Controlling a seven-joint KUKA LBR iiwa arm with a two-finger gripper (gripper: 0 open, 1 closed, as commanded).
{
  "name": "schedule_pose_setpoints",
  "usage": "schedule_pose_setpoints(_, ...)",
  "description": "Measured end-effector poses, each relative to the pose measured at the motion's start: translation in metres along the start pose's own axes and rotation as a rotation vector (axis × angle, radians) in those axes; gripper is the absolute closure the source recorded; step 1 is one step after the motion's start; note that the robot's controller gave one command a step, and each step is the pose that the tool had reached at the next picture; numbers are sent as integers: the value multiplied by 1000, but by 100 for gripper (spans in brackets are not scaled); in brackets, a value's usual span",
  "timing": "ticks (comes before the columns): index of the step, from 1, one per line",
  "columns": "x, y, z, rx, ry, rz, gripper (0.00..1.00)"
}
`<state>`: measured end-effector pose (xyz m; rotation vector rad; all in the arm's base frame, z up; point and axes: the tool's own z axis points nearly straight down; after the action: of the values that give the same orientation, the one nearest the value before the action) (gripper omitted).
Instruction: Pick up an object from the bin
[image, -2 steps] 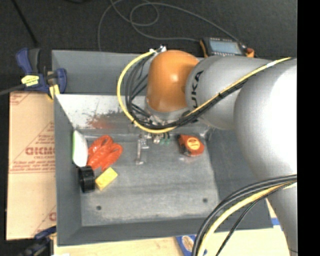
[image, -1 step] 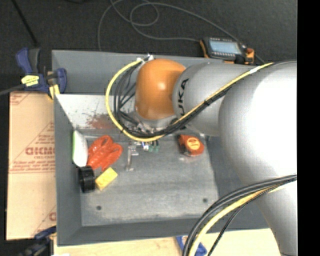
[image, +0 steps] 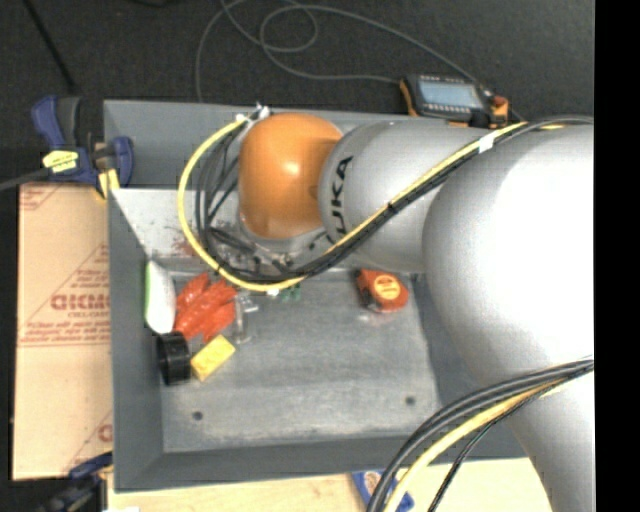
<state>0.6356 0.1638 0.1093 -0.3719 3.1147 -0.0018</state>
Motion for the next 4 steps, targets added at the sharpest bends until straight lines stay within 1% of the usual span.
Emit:
schedule_pose_setpoints(1, 28, 33, 26, -3, -3, -136, 0)
schedule_pose_setpoints(2, 7, 56, 29, -2, -7, -432, 100)
schedule_pose_setpoints(3, 7, 56, 29, -3, -7, -431, 100)
schedule_pose_setpoints(4, 7, 56, -19, -3, 6, -428, 100)
